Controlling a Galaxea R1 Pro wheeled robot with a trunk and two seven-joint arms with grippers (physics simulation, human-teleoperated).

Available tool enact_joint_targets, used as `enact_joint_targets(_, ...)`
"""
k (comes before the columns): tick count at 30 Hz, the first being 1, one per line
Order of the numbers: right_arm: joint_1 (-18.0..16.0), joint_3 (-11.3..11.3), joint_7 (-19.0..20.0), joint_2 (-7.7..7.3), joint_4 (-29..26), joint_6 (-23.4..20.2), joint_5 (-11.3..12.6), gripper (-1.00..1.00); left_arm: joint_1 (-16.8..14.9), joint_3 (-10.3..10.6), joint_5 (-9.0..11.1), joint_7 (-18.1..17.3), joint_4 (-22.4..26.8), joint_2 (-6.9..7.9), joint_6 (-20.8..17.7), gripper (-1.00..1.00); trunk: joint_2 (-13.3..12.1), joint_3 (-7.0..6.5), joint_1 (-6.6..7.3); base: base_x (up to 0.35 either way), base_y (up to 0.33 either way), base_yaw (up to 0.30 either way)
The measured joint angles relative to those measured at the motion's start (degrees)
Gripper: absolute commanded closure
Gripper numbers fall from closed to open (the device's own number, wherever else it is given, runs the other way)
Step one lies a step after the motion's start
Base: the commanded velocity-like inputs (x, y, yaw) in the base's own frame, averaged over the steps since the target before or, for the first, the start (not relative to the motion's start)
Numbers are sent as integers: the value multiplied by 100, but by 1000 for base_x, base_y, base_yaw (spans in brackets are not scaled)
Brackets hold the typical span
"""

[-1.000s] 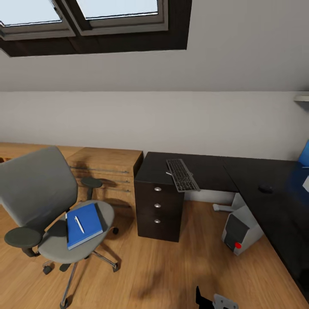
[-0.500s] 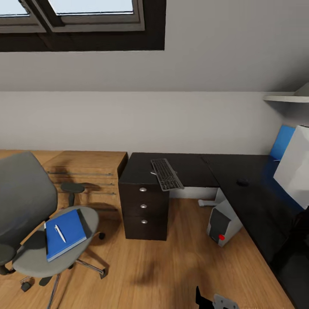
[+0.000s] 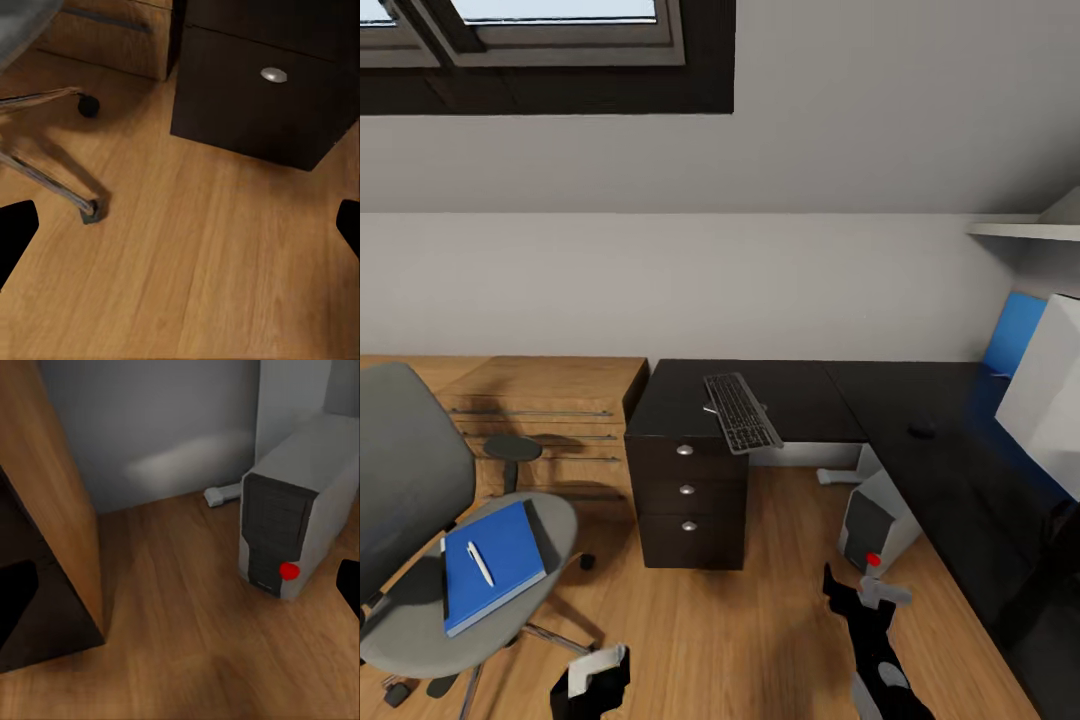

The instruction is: In the bedroom, organize the workspace by keeping the computer under the desk, ensuring the monitor is on the desk, placing the keyboard on the desk next to the monitor, placing the mouse on the desk next to the keyboard, moving the folder from the swivel chair onto the desk next to the mouse, stacking the notebook on top of the folder with the pen on top of the notebook, and positioning the swivel chair next to the desk.

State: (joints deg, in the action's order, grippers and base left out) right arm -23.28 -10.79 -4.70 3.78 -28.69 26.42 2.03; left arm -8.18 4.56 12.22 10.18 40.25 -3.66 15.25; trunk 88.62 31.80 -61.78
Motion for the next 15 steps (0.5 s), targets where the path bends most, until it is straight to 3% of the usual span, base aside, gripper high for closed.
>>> enact_joint_targets(1,1,7,-39,2,-275,-299,3,-100,2,-1,8,4,321,1,-294,-100,0,1,0,0,0,0)
enact_joint_targets(2,2,23,-133,38,-959,-1792,17,-100,3,-2,52,12,1117,7,-1879,-100,-1,3,0,0,0,0)
enact_joint_targets(3,-6,24,-154,94,-2009,-2827,26,-100,3,-1,66,15,2324,7,-2932,-100,-1,2,0,0,0,0)
enact_joint_targets(4,-13,25,-159,114,-2783,-3202,20,-100,2,2,71,16,3159,5,-3214,-100,0,0,1,0,0,0)
enact_joint_targets(5,-16,24,-163,131,-2996,-3552,30,-100,3,1,93,16,3274,3,-3430,-100,-1,1,0,0,0,0)
enact_joint_targets(6,-29,4,-172,177,-3699,-4575,44,-100,2,10,194,12,3863,-23,-3881,-100,0,0,1,0,0,0)
enact_joint_targets(10,-33,-77,-237,224,-4431,-5526,212,-100,4,9,415,10,4338,-59,-4190,-100,-1,2,0,0,0,0)
enact_joint_targets(11,-36,-151,-297,238,-4594,-5760,388,-100,4,9,534,6,4411,-64,-4256,-100,-1,2,0,0,0,0)
enact_joint_targets(15,-36,-199,-568,252,-4680,-6053,870,-100,4,17,668,-12,4226,-63,-4301,-100,-1,2,0,0,0,0)
